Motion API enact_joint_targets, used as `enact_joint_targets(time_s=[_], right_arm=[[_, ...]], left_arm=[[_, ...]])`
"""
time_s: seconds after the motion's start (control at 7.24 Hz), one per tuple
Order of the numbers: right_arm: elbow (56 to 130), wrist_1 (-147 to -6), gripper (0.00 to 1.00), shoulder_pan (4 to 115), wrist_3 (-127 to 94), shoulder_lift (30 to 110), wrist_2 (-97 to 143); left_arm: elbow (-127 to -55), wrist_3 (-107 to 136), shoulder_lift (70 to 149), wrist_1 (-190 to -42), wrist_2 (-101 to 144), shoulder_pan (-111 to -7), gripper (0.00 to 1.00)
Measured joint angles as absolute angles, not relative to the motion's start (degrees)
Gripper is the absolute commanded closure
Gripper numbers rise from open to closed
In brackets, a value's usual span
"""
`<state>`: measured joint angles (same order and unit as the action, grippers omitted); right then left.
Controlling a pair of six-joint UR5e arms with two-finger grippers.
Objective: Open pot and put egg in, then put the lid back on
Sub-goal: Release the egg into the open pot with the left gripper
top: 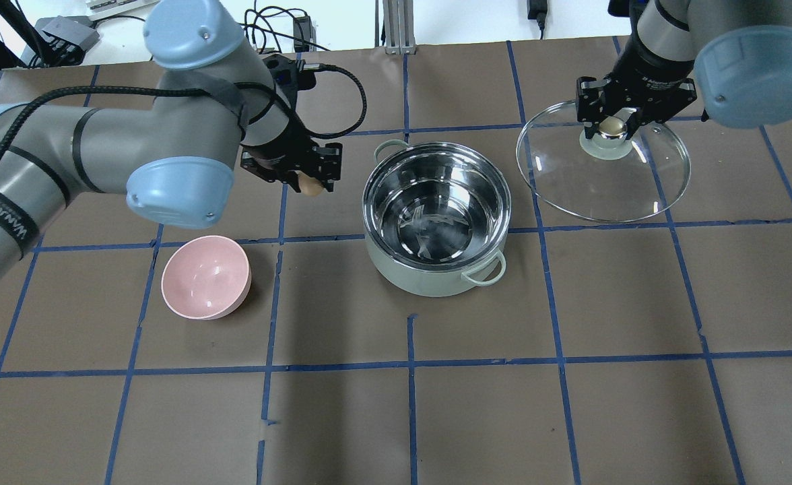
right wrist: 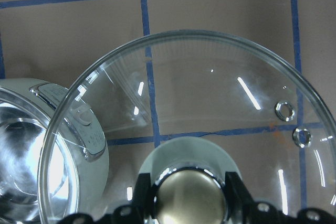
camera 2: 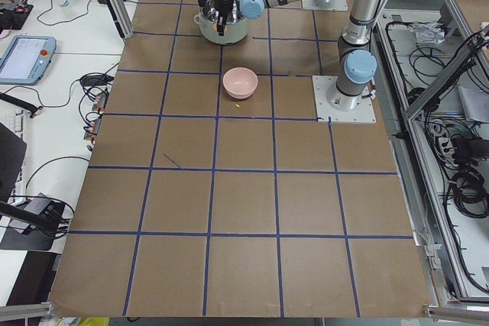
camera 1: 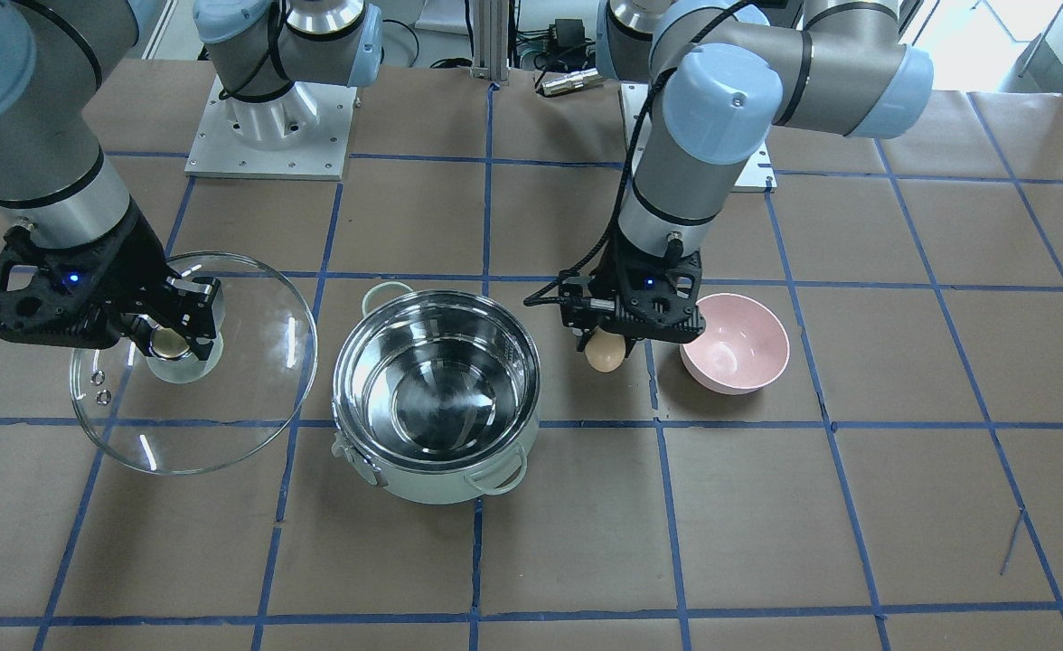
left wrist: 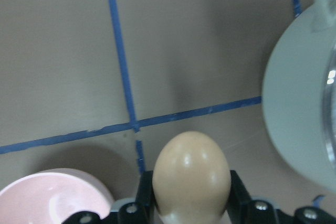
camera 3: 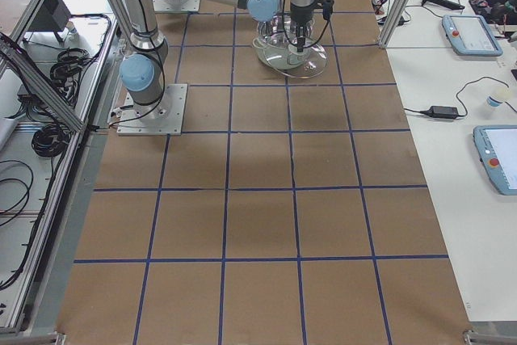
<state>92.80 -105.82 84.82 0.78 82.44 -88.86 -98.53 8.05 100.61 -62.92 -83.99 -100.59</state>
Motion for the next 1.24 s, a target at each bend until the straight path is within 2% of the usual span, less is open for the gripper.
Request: enact_joint_targets(time_s=[0.14,0.28,0.41,0.55,0.83,1.24], right_arm=[[92.81,-105.82,0.63,84.82,0.79,82.44,-88.86],[92.81,-105.82,0.63,84.81,0.78,82.44,-88.88],[92.81,-105.82,0.63,84.81,0.74,82.44,-88.91],[92.84,-105.82,0.63,84.81,0.71,82.44,-88.93],[92.88,-105.82,0.63,84.81,0.70,82.44,-88.94],[92.82,-105.84,0.63,85.20,0.20,82.71,-88.47]], left_arm=[[-96.37,12.24,103.16,-62.13,-84.04,-103.37,0.71],[-95.01,14.16,105.68,-61.10,-84.34,-105.56,0.41],[-94.31,14.85,107.34,-60.09,-84.55,-106.90,0.04],[-93.90,14.88,108.08,-59.52,-84.63,-107.50,0.00],[-93.45,14.24,106.72,-59.67,-84.75,-107.41,0.00],[-92.98,12.04,98.70,-68.37,-84.48,-98.50,0.00]])
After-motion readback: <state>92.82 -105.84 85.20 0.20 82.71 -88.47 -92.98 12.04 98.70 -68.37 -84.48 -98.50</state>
